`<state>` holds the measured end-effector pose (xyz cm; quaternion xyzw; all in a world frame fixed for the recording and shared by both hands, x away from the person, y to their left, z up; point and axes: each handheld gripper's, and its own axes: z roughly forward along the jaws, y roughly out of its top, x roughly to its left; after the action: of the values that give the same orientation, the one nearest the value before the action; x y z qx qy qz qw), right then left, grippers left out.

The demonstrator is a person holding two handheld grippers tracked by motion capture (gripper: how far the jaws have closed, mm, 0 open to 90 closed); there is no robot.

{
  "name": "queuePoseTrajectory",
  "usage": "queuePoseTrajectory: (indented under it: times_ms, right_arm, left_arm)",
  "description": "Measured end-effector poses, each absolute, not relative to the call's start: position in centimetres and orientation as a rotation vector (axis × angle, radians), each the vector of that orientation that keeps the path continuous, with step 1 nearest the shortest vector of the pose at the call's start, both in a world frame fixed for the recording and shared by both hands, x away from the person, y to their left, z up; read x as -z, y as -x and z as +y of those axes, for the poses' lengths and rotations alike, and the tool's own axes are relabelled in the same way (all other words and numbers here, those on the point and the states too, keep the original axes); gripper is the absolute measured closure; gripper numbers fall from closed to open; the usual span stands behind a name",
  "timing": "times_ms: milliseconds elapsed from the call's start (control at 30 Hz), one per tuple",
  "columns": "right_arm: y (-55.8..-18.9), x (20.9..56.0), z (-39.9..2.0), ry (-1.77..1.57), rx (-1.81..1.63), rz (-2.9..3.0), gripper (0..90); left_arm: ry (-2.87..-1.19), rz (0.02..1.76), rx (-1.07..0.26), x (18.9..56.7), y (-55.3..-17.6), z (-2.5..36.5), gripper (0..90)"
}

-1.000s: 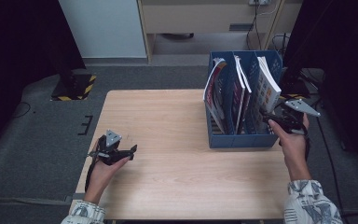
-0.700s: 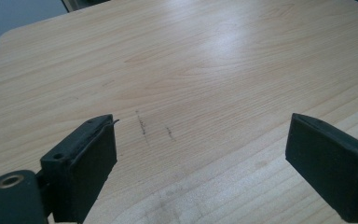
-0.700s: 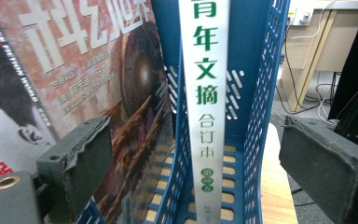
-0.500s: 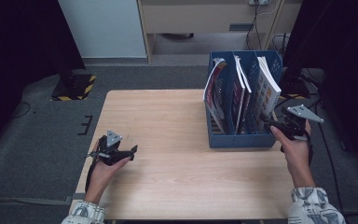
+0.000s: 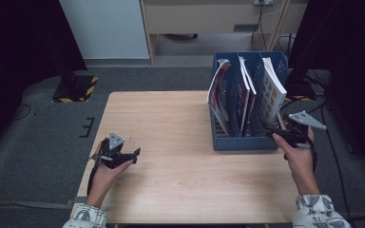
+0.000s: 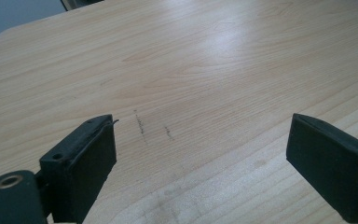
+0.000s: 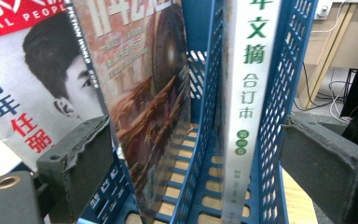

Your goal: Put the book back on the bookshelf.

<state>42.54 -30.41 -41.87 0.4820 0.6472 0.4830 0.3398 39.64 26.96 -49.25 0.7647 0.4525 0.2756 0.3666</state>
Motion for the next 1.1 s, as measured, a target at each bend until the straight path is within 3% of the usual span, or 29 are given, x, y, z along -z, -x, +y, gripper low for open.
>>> queuePoseTrajectory:
  times_ms: [1100]
  right_arm:
    - [-41.1,43.1,-28.4,-1.233,-1.29,1.76,10.1]
  left_arm:
    - [-1.975,1.161,-0.701,49.4,-39.6,26.9,7.8]
